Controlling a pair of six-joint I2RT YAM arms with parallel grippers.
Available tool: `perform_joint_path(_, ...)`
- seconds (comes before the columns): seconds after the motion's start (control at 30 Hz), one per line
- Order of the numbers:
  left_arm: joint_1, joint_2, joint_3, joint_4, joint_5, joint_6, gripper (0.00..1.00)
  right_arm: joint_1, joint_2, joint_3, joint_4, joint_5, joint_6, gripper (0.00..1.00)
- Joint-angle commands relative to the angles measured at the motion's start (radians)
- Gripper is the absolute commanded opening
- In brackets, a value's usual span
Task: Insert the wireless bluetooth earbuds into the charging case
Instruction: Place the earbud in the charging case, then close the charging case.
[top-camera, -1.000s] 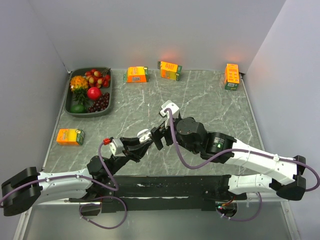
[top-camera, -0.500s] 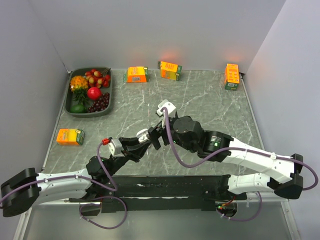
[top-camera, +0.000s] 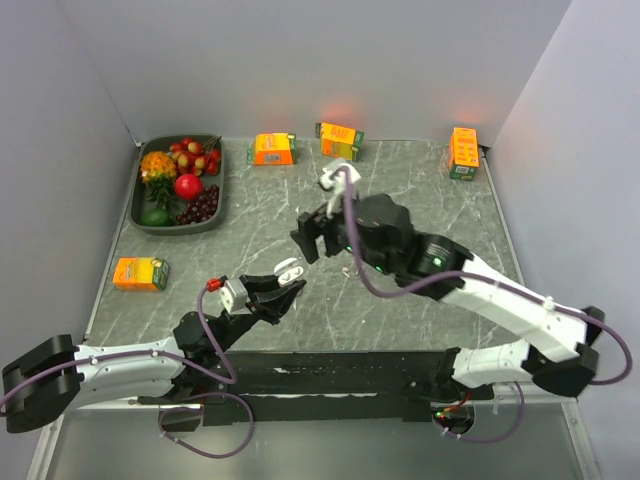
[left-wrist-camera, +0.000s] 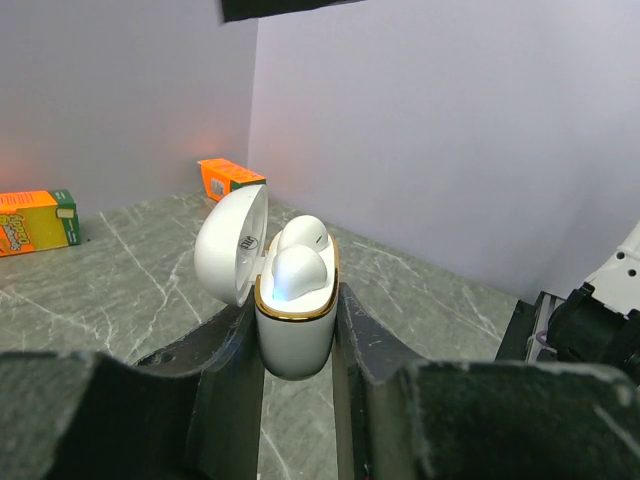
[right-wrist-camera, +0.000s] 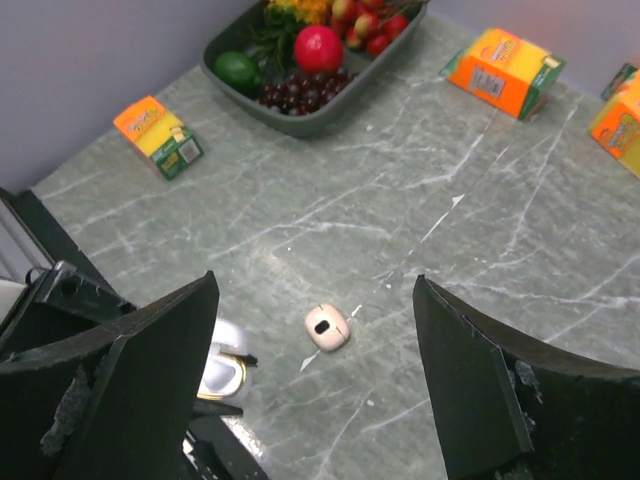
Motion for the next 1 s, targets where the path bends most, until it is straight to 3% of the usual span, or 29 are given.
perform_joint_path(0.0,-0.002,-0.001,0.033,0.027,0.023,0.013,0.01,-0.021,0.145,0.147,-0.123,-0.088,-0.016,0.80)
perform_joint_path(0.17,-0.002,-0.013,0.026,0.016,0.020,0.010,0.01,-0.022,0.241,0.238,-0.201,-0.145,-0.033,0.61)
perform_joint_path(0.2,0.000,-0.015,0.025,0.014,0.019,0.009,0.01,-0.022,0.243,0.240,-0.209,-0.152,-0.035,0.53)
perform_joint_path(0.37,0.000,-0.019,0.019,0.014,0.008,0.006,0.01,-0.016,0.219,0.209,-0.212,-0.174,-0.038,0.34)
perform_joint_path(0.97,0.000,-0.013,0.033,-0.003,-0.023,0.009,0.01,0.048,0.119,0.088,-0.211,-0.200,-0.027,0.27)
